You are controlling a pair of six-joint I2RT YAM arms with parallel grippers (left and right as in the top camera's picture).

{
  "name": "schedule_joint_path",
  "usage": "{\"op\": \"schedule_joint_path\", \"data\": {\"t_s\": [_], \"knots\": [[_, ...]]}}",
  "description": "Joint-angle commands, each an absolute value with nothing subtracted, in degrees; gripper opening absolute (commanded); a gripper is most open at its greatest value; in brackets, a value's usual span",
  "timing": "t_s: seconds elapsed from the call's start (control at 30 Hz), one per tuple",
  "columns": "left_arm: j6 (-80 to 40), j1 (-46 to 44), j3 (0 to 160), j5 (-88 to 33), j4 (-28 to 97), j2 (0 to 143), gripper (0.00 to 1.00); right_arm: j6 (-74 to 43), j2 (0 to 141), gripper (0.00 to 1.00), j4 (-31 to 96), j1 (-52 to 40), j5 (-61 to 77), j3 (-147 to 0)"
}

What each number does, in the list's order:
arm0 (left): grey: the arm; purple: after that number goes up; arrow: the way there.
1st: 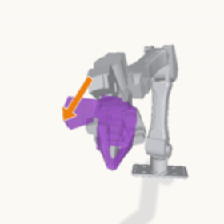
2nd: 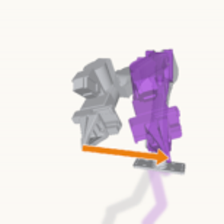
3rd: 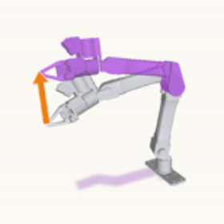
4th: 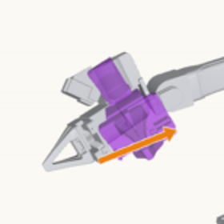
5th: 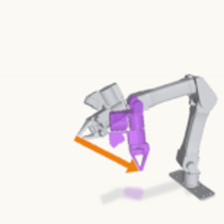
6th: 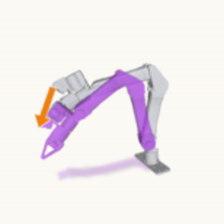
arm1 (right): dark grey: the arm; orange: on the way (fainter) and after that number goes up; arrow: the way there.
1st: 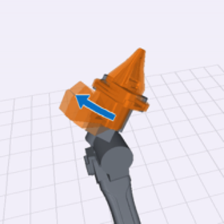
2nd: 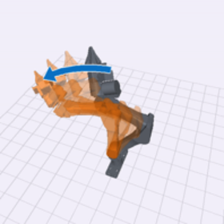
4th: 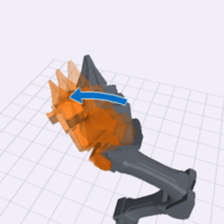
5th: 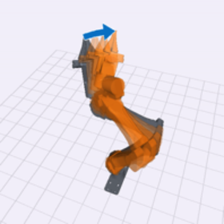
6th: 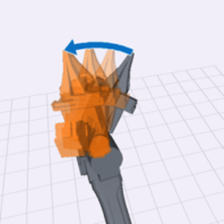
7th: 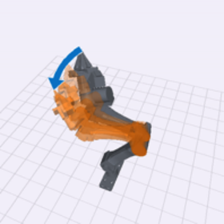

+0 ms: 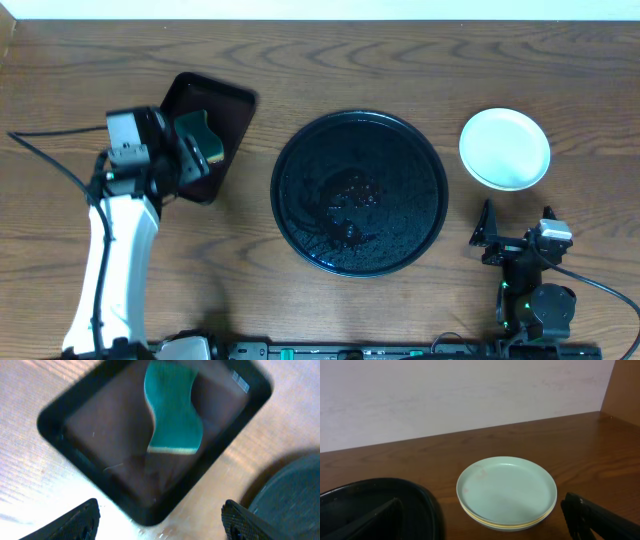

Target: Clean dirty plates on tray and stack at the side

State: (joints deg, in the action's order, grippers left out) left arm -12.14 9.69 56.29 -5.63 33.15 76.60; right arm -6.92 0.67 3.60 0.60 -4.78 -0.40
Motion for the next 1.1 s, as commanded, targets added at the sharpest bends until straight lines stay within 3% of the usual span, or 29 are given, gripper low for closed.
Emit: {"op": "schedule_joint_path", "data": {"t_s": [0.0, 0.33, 1.07], "knots": [[-5.89, 9.78, 51.66, -5.58, 32.12, 71.07, 0.79, -6.11, 0.27, 0.99, 3.77, 0.05, -5.56, -0.30], [3.05, 5.43, 34.30, -11.57, 16.91, 55.00, 0.79, -6.11, 0.27, 0.99, 3.77, 0.05, -5.56, -0.30], [2.96, 3.99, 1.19, -10.98, -16.05, 27.79, 0.79, -6.11, 0.27, 0.99, 3.77, 0.08, -5.56, -0.30]]}}
